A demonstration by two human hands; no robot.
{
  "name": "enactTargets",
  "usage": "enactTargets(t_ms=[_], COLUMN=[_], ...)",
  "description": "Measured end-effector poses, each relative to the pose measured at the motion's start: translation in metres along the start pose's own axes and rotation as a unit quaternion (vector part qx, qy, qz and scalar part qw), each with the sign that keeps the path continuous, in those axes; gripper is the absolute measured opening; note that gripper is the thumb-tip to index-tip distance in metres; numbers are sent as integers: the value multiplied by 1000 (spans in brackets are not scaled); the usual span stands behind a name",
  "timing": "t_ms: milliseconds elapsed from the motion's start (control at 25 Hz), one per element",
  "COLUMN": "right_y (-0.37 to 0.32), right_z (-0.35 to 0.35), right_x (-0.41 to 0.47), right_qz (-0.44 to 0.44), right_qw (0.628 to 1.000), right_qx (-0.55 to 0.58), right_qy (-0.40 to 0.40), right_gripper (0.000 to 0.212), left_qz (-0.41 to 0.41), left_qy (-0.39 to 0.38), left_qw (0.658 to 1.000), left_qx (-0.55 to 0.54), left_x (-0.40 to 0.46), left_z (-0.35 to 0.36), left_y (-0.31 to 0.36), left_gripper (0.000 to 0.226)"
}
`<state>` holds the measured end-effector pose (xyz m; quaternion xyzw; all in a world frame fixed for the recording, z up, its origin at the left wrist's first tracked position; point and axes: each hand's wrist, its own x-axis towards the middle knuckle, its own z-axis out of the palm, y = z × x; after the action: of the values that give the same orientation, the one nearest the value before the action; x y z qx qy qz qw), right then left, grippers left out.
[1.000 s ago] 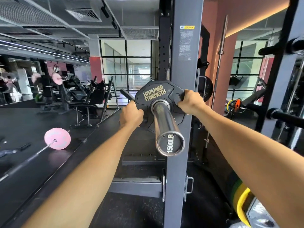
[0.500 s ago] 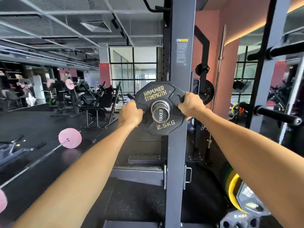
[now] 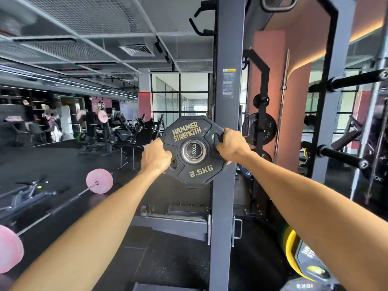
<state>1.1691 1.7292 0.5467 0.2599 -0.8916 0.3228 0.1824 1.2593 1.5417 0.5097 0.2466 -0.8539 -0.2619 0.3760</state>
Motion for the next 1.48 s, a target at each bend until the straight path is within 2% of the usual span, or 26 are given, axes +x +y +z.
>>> enactTargets(t_ms=[160,400,680,880,1120,1360,1480], right_y=[5,57,177,251,332,426,468], right_z=[-25,-90,-155,-205,-276,-341,-368], right_x=[-8,7,42,72,92,92,92], right_qz=[-20,13,25,13,44,16,3], right_qw=[1000,999,996,994,989,991,992], right_qx=[-4,10,-7,-27,-50,-58,-57], right_qy=[3,32,90,107,130,123,116], right_gripper=[17,14,7,6,24,25,22], left_qz=[2,41,121,155,196,198,200], left_qy=[11,-1,-27,-15,-33,-43,-43], left_qw=[1000,999,992,988,979,978,978], left_qx=[6,13,8,-9,-38,-51,-46], left_x=[-13,-14,0,11,15,-19,-36], left_z=[-9,9,111,177,240,305,331], left_y=[20,106,213,289,383,465,501], left_gripper=[10,5,19,7,13,2,6])
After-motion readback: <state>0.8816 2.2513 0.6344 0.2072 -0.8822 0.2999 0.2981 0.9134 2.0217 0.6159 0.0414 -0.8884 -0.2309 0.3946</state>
